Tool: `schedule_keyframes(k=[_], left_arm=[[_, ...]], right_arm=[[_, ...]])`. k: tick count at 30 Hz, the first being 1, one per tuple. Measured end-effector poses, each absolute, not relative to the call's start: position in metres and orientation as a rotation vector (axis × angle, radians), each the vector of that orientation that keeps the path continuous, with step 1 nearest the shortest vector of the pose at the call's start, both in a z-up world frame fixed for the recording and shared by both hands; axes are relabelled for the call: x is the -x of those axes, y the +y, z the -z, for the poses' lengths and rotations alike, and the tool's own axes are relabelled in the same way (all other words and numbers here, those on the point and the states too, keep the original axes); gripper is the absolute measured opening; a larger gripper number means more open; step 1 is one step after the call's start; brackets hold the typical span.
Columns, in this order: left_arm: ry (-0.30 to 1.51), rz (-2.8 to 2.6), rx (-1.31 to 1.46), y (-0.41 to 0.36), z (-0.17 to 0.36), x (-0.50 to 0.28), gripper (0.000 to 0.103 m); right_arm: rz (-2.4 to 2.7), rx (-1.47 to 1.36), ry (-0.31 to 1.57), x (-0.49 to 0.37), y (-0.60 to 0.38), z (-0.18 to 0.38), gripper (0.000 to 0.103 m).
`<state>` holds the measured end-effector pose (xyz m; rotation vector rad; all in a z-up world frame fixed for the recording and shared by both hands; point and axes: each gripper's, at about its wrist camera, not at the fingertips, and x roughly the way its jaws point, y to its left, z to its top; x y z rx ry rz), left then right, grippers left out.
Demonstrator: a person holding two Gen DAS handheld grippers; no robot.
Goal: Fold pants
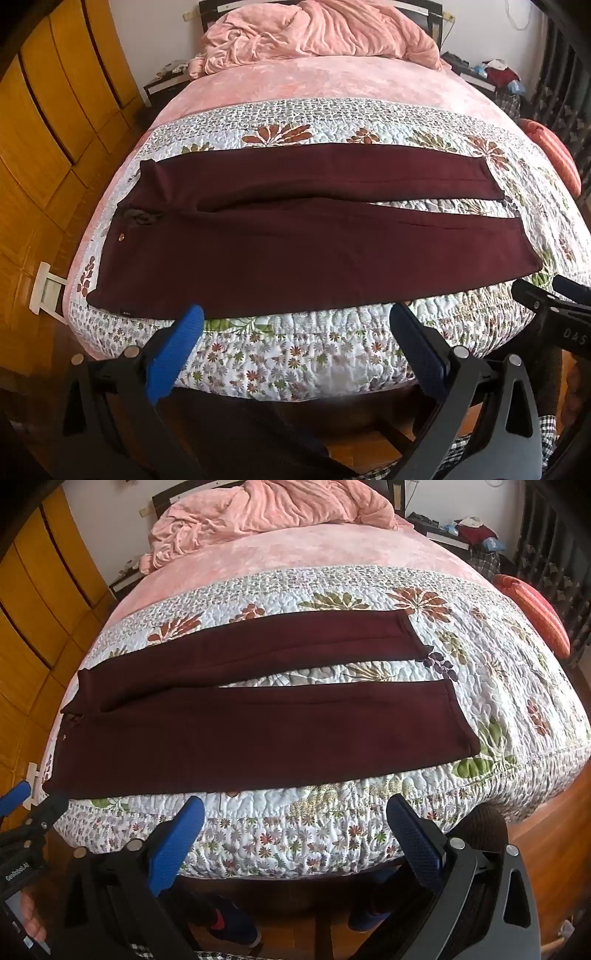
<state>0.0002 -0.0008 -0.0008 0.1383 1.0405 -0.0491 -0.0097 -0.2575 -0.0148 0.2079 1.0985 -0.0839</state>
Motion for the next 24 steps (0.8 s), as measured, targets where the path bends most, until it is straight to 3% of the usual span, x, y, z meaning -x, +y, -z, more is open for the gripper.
schedule_keyframes(k=[24], left_arm=[[1.042, 0.04, -0.142, 0.001, 0.005, -0.001, 0.1]], right_arm=[[0.088, -0.205, 1.098, 0.008, -0.26, 0.017, 0.099]])
